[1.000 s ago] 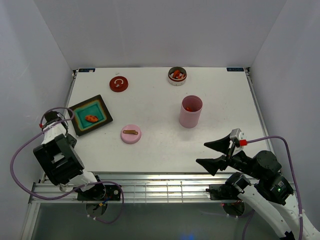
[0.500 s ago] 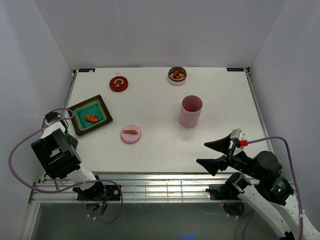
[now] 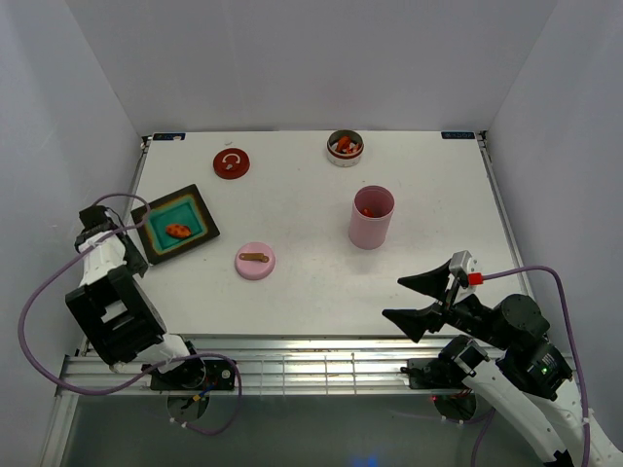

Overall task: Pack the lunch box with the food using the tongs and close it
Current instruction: Pick up the clamp at the corner of the board.

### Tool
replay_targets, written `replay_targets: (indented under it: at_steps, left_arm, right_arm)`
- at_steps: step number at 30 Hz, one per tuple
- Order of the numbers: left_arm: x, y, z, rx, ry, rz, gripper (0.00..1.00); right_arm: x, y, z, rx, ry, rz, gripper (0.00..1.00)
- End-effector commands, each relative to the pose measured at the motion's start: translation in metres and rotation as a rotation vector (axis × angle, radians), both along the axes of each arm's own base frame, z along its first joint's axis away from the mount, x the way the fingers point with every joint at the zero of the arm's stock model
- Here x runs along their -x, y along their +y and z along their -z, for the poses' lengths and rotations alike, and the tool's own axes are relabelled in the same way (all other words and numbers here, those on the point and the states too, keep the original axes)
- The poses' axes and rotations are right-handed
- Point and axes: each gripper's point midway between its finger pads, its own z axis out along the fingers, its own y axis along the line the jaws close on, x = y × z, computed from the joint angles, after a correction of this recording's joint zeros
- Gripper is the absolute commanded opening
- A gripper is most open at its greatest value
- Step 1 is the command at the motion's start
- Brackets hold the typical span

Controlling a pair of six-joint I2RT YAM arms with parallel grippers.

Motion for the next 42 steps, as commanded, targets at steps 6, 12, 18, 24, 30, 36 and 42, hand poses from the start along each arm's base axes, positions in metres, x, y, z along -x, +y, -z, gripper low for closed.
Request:
replay_targets:
  at_steps: [6,12,18,24,30,36,42]
  left_arm:
    - [0.015,0.027,-0.03,-0.373,0.112,0.095,0.62]
    - [0.023,0.025,-0.018,-0.413,0.051,0.119,0.69]
    - [0.022,0.022,0.0,-0.35,0.076,0.182,0.64]
    - [0.027,0.026,0.009,-0.318,0.056,0.171,0.6]
    - [0.024,0.026,0.013,-0.302,0.053,0.179,0.57]
    - [0.024,0.024,0.021,-0.285,0.053,0.176,0.54]
    - [0.028,0.017,0.042,-0.25,0.037,0.162,0.51]
  right_arm:
    - [-0.001,0.0,-0.013,-0.035,-0.034,0.006,0.9]
    - [0.0,-0.002,-0.014,-0.038,-0.037,0.012,0.9]
    - [0.0,-0.002,-0.014,-0.039,-0.038,0.009,0.9]
    - [0.0,-0.002,-0.014,-0.041,-0.041,0.009,0.9]
    - [0.0,-0.001,-0.015,-0.041,-0.042,0.007,0.9]
    - [0.001,-0.002,-0.015,-0.043,-0.044,0.007,0.9]
    - [0.001,-0.002,-0.015,-0.044,-0.046,0.007,0.9]
